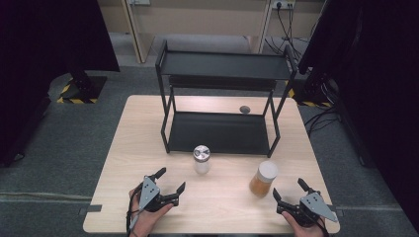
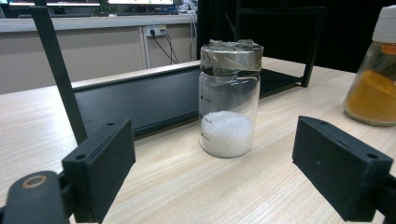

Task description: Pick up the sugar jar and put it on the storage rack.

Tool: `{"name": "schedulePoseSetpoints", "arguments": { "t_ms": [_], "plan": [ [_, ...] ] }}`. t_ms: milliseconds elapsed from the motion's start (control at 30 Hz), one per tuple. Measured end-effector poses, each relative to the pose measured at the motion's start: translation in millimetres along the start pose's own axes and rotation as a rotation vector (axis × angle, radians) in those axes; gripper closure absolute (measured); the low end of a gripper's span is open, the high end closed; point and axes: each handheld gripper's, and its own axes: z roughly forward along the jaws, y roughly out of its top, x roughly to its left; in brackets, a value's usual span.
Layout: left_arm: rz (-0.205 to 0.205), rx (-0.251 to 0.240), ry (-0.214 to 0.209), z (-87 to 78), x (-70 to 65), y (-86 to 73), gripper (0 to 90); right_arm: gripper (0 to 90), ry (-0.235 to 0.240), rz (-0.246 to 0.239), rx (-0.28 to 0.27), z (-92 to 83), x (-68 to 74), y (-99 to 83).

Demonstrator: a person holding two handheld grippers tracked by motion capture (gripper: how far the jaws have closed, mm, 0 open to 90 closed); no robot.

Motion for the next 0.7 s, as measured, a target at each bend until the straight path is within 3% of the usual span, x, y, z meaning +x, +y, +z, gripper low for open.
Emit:
{"name": "schedulePoseSetpoints", "arguments": {
  "t_ms": [367, 700],
  "plan": [
    [0.017, -0.041, -0.043, 20.1, 0.8, 8.7, 12.5, 3.0, -0.001, 0.002, 0.001, 0.1, -0.1, 0.2],
    [0.021, -0.039, -0.062, 49.1, 3.5, 17.2, 12.4, 3.0, -0.001, -0.005, 0.001, 0.2, 0.4, 0.2]
  ]
}}
